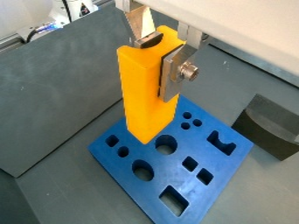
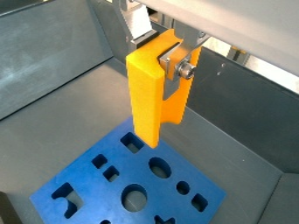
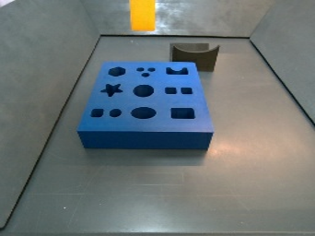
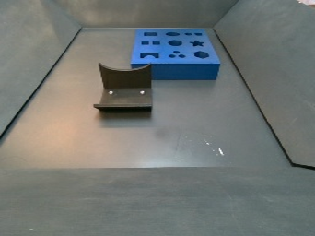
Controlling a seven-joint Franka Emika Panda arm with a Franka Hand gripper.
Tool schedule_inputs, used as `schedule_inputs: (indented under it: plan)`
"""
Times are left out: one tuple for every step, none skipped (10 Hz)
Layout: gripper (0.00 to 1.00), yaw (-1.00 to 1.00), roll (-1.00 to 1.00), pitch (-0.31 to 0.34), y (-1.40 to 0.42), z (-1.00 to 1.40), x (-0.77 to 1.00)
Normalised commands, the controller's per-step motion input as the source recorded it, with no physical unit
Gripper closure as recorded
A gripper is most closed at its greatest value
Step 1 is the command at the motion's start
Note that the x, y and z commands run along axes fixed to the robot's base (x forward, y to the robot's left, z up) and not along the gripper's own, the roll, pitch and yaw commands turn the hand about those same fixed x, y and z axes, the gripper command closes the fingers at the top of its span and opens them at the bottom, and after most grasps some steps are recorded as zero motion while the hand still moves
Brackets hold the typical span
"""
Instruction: Insert the arch object.
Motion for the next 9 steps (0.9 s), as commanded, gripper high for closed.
schedule_inputs:
  plan:
    - [1.00,-0.30,0.03,-0.026,0.17,-0.13,-0.07]
    - [1.00,-0.64,0.14,0.000,0.29,-0.25,0.16]
    - [1.00,-0.75,0.14,0.000,0.20,-0.30,0.29]
    - [1.00,-0.79,0.08,0.000,0.21,-0.29,0.31]
    - [1.00,-0.80,0.05,0.000,0.22,-0.31,0.34]
    - [1.00,-0.79,0.04,0.000,0.22,-0.33,0.36]
    - [1.00,-0.78,0.04,0.000,0.23,-0.33,0.36]
    - [1.00,-0.80,0.03,0.000,0.21,-0.30,0.37]
    - [1.00,-0.81,0.01,0.000,0.20,-0.24,0.39]
